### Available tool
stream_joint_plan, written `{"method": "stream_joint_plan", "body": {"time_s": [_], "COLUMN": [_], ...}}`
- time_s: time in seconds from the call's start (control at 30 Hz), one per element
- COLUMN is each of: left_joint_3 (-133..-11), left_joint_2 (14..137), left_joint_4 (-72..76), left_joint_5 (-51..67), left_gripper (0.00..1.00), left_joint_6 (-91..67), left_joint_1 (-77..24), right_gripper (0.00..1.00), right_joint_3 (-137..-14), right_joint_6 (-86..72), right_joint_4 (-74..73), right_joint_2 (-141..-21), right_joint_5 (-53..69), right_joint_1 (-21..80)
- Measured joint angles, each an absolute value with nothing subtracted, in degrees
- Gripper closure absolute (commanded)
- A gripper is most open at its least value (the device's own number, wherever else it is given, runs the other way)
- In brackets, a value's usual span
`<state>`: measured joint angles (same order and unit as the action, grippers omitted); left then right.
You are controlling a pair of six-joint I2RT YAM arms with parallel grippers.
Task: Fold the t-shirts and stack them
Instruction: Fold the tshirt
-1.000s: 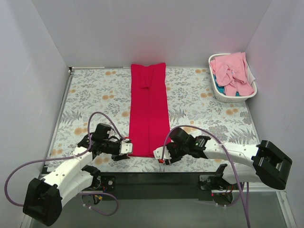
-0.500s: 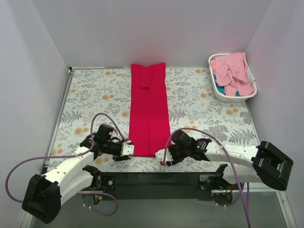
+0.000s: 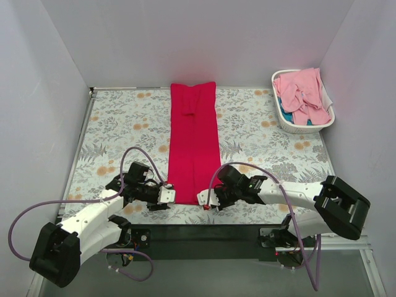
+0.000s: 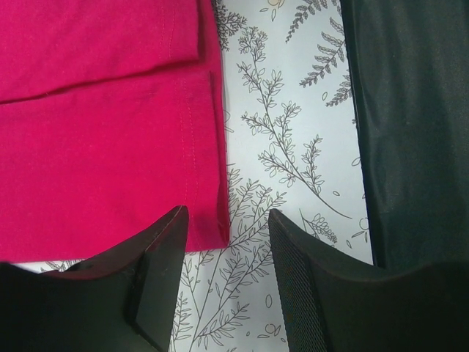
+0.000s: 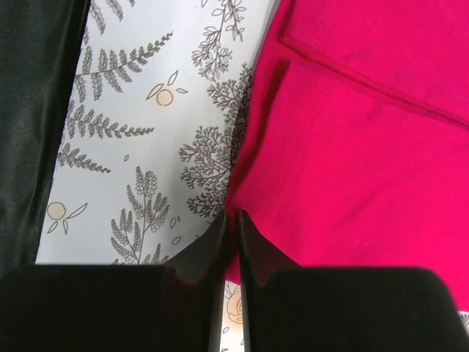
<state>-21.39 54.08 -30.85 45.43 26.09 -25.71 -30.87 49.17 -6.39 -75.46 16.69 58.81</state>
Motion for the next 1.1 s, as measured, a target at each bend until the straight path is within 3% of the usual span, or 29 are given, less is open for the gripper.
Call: {"method": "stream_joint_plan", "body": {"time_s": [0.07, 0.2, 0.4, 1.1], "left_joint_3": [-21.4, -21.4, -21.4, -21.4], "left_joint_2": [54.3, 54.7, 55.1, 55.2], "left_joint_4": [-30.9, -30.9, -31.2, -31.2], "left_joint_5": [45.4, 45.4, 45.5, 45.5], "left_gripper": [0.51, 0.51, 0.52, 0.52], "left_joint_6": [26.6, 27.3, 28.2, 28.3], "left_joint_1": [-25.7, -25.7, -25.7, -25.7], "right_gripper": [0.84, 0.66, 0.58, 0.56], "right_joint_3": [-32.3, -34.1, -34.9, -36.4], "right_joint_6": [48.8, 47.8, 47.3, 46.4], "right_joint_4": [-6.9, -7.6, -11.5, -20.9], "right_joint_2": [-77.1, -78.7, -77.8, -76.4], "right_joint_5": [17.3, 18.5, 19.1, 20.3], "right_joint_1": [58.3, 57.3, 57.0, 55.6]}}
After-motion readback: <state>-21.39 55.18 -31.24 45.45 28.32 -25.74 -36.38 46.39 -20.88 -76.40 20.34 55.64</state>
